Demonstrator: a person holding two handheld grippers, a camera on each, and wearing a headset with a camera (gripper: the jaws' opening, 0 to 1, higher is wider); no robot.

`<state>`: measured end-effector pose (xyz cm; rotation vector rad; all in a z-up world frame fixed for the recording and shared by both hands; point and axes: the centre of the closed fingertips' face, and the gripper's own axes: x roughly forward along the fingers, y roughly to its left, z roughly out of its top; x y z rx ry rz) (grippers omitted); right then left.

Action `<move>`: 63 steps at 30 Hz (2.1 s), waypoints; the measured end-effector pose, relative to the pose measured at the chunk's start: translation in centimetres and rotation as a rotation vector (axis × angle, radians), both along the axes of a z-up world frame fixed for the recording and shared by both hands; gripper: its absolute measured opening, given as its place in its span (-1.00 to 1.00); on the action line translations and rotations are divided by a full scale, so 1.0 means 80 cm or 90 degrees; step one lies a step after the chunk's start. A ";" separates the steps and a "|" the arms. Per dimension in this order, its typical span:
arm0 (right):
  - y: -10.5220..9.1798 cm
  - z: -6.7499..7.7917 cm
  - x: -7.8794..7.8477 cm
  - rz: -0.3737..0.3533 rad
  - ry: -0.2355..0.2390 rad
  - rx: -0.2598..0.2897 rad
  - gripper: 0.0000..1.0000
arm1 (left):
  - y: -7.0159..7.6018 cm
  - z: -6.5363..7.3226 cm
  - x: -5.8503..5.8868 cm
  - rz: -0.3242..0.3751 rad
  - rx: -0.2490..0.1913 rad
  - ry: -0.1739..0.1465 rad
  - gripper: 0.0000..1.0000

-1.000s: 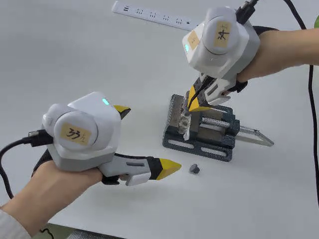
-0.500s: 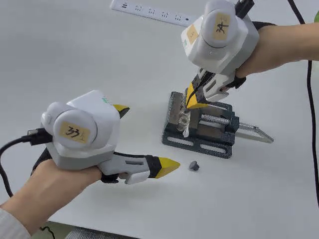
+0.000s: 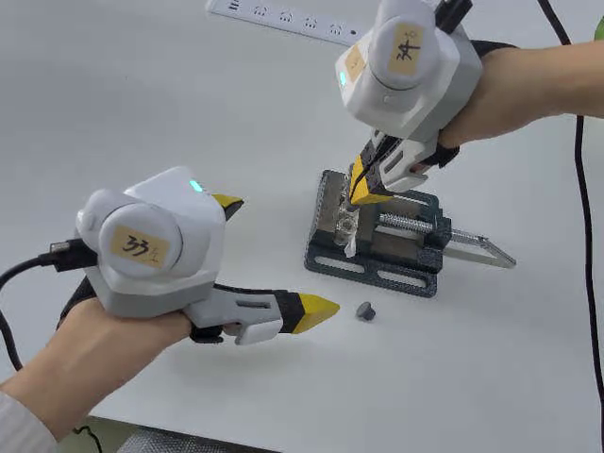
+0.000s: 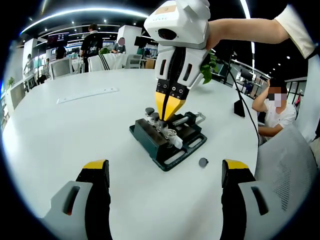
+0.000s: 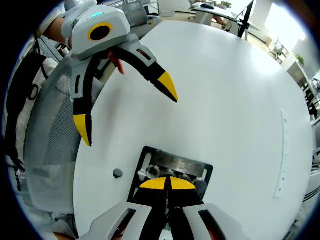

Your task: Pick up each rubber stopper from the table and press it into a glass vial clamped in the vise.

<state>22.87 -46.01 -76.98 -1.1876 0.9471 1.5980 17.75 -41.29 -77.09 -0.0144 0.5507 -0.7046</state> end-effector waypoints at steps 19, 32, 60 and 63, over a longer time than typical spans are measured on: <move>0.005 -0.003 -0.004 -0.005 -0.002 -0.024 -1.00 | -0.006 -0.001 -0.002 -0.001 -0.006 0.004 0.83; 0.005 -0.001 -0.002 -0.042 0.039 0.004 -1.00 | -0.007 0.000 -0.002 -0.001 -0.008 0.003 0.83; 0.003 -0.002 0.003 -0.005 0.013 0.052 -1.00 | -0.002 0.009 0.003 0.002 -0.003 -0.008 0.83; 0.001 -0.002 0.004 -0.011 0.011 0.051 -0.88 | -0.001 0.009 0.004 0.003 -0.004 -0.009 0.83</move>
